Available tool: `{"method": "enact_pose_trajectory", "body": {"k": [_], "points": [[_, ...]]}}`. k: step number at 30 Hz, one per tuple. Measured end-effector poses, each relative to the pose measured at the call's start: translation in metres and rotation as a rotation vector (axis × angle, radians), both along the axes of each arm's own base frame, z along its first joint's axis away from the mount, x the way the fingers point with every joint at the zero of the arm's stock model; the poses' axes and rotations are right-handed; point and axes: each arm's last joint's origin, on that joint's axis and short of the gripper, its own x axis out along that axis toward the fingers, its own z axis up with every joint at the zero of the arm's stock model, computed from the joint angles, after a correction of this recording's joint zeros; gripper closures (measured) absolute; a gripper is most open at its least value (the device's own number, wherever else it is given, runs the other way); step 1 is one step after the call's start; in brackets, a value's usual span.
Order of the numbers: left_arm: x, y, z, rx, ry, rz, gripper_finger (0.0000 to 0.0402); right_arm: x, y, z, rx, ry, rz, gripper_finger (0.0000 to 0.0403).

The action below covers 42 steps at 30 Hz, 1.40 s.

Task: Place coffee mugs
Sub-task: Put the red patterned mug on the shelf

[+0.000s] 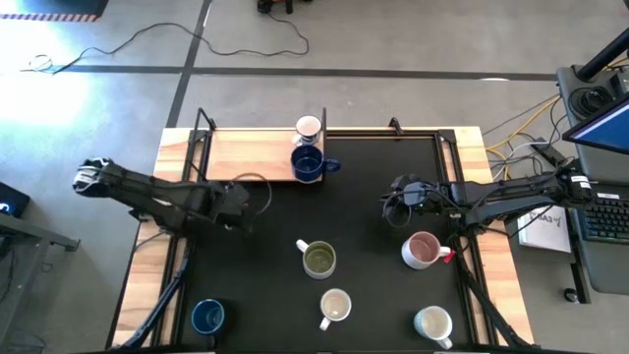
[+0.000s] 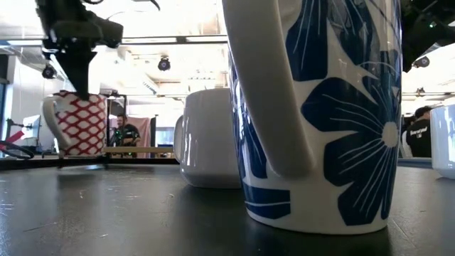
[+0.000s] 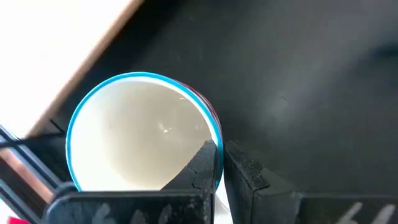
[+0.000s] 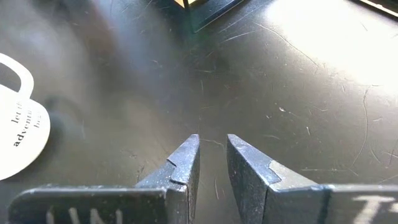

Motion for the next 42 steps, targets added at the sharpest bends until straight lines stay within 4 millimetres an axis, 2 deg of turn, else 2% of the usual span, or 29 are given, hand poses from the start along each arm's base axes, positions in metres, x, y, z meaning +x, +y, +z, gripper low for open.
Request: {"method": "enact_pose_trajectory", "body": {"k": [10, 18, 30, 42], "points": [[-0.006, 0.048, 0.012, 0.054, 0.021, -0.013, 0.0401, 0.000, 0.000, 0.000, 0.000, 0.000, 0.000, 0.0335], [-0.005, 0.076, 0.030, 0.103, 0.024, -0.035, 0.0401, 0.000, 0.000, 0.000, 0.002, -0.001, -0.002, 0.0335], [-0.017, 0.111, 0.025, 0.091, 0.108, -0.022, 0.0402, 0.000, 0.000, 0.000, 0.002, 0.001, -0.003, 0.0335], [-0.017, 0.142, 0.018, 0.105, 0.128, -0.014, 0.0402, 0.000, 0.000, 0.000, 0.001, 0.002, -0.001, 0.0335]]}}
